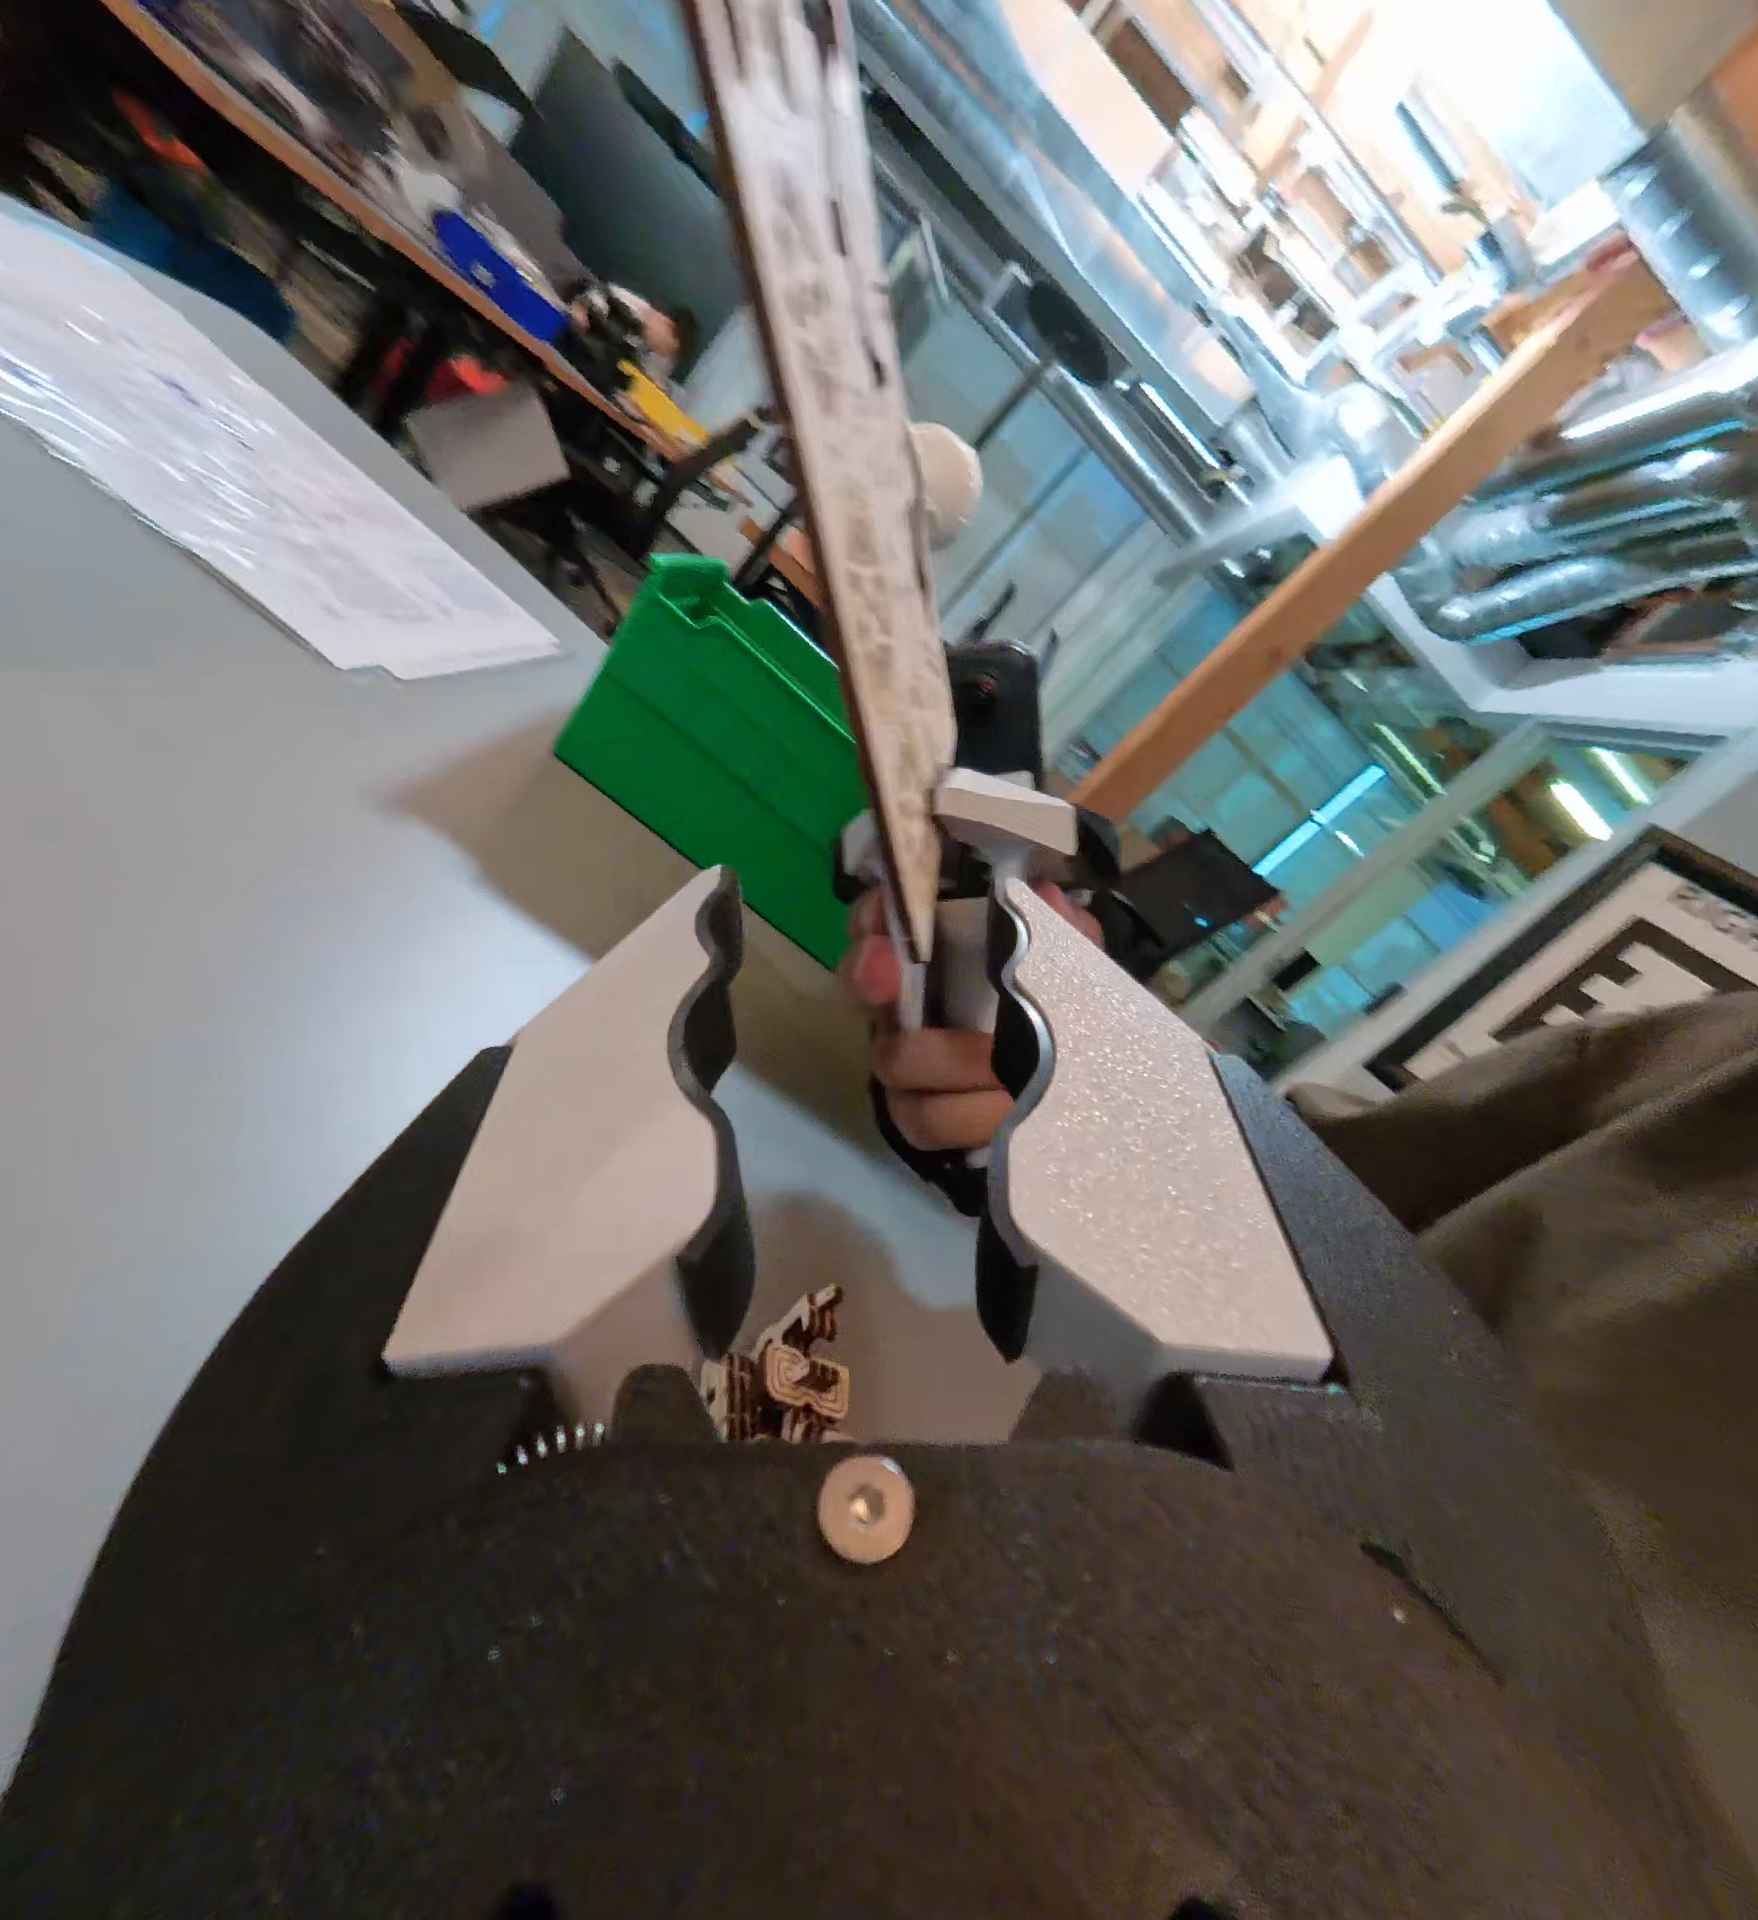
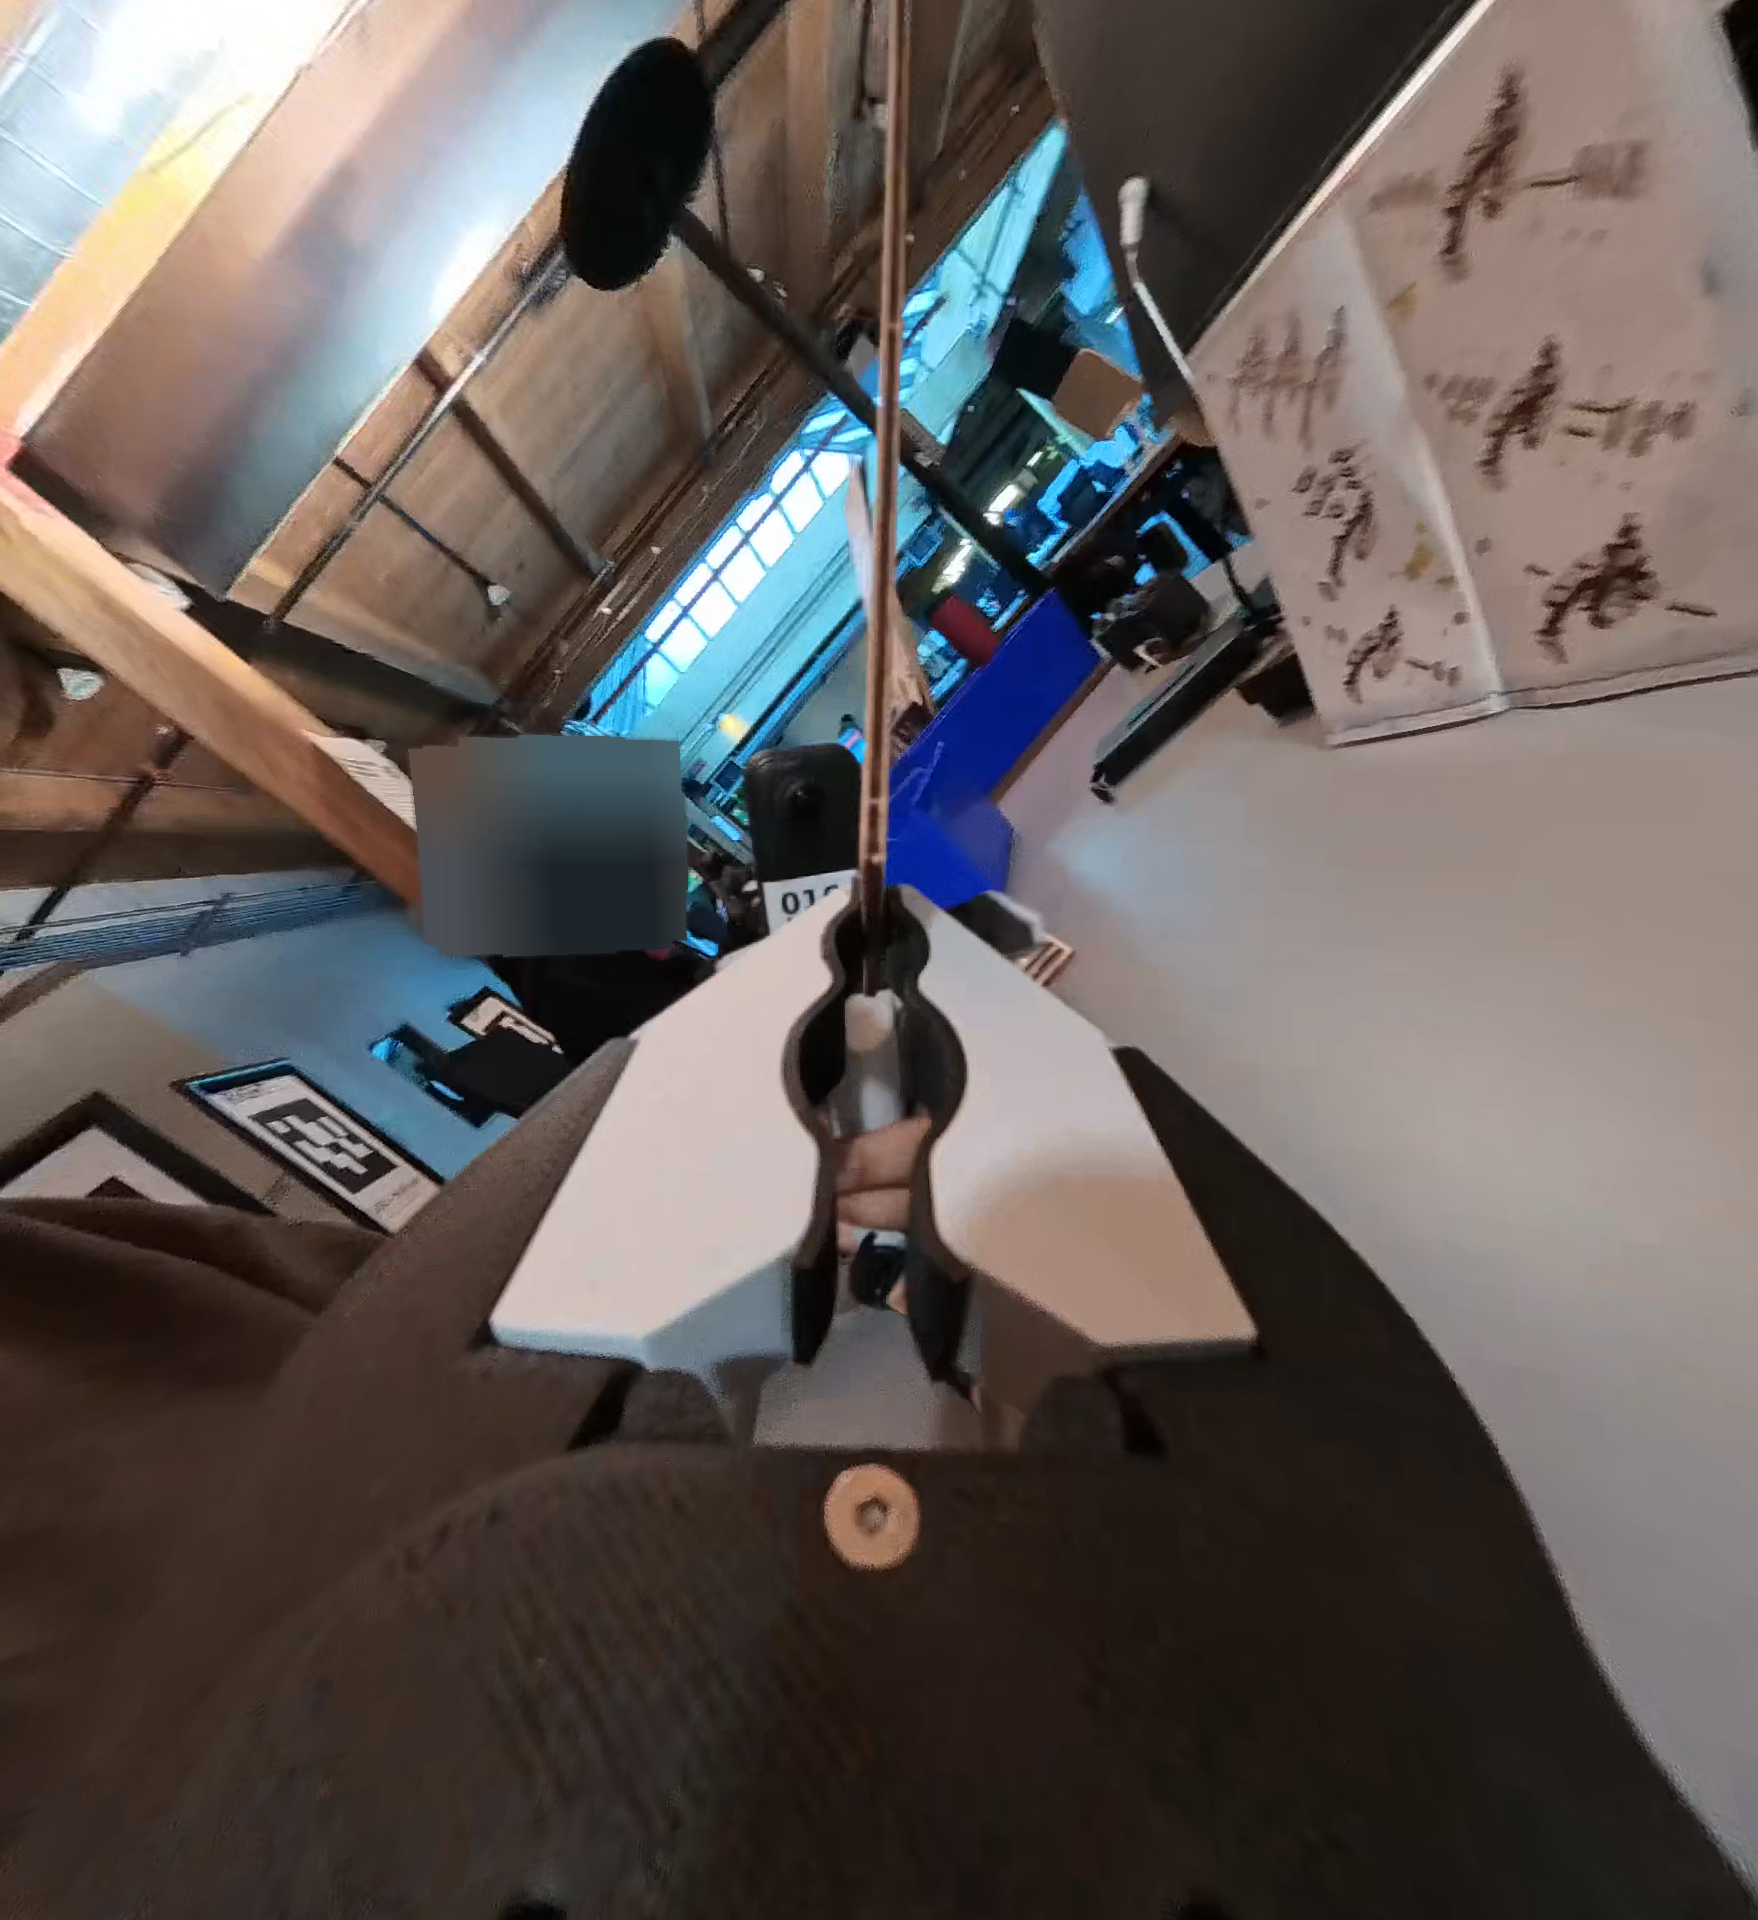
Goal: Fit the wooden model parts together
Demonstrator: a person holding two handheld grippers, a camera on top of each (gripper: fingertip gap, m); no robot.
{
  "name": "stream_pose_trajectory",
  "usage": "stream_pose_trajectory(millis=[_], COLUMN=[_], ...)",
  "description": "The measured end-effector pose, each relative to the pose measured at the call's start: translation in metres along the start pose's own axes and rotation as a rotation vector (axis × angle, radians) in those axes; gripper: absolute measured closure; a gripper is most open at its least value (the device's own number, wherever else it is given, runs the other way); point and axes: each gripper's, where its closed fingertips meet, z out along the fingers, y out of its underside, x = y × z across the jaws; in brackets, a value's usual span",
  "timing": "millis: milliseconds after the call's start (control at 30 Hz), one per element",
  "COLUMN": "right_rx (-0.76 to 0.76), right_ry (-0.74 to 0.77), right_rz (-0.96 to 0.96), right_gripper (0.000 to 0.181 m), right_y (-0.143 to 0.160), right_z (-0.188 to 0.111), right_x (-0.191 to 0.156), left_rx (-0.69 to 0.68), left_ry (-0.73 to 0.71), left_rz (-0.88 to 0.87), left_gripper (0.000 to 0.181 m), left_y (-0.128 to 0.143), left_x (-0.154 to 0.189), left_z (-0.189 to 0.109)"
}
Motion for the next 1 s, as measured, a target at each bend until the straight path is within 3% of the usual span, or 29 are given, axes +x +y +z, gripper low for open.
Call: stream_pose_trajectory(millis=[67,167,400,600,700,800,1000], right_rx=[-0.037,-0.089,-0.141,-0.24,-0.344,-0.424,-0.46], right_ry=[0.044,0.083,0.132,0.16,0.131,0.123,0.139], right_rz=[-0.019,-0.084,-0.065,-0.045,-0.041,-0.136,-0.195], right_gripper=[0.181,0.181,0.152,0.128,0.131,0.147,0.165], right_y=[0.006,0.011,0.012,0.008,0.023,0.034,0.037], right_z=[0.001,0.009,0.015,0.032,0.049,0.058,0.044], right_x=[0.011,0.021,0.049,0.081,0.086,0.085,0.083], left_rx=[-0.003,0.037,0.018,-0.114,-0.141,-0.189,-0.212], left_ry=[0.041,0.042,0.005,-0.139,-0.132,-0.147,-0.114], left_rz=[-0.024,-0.065,-0.101,0.011,0.007,-0.011,-0.028], left_gripper=[0.144,0.177,0.181,0.181,0.181,0.181,0.181], left_y=[0.0,-0.014,-0.036,-0.023,-0.018,-0.007,-0.003], left_x=[-0.002,-0.015,-0.037,-0.067,-0.07,-0.076,-0.073], left_z=[0.006,0.005,-0.021,-0.042,-0.044,-0.043,-0.041])
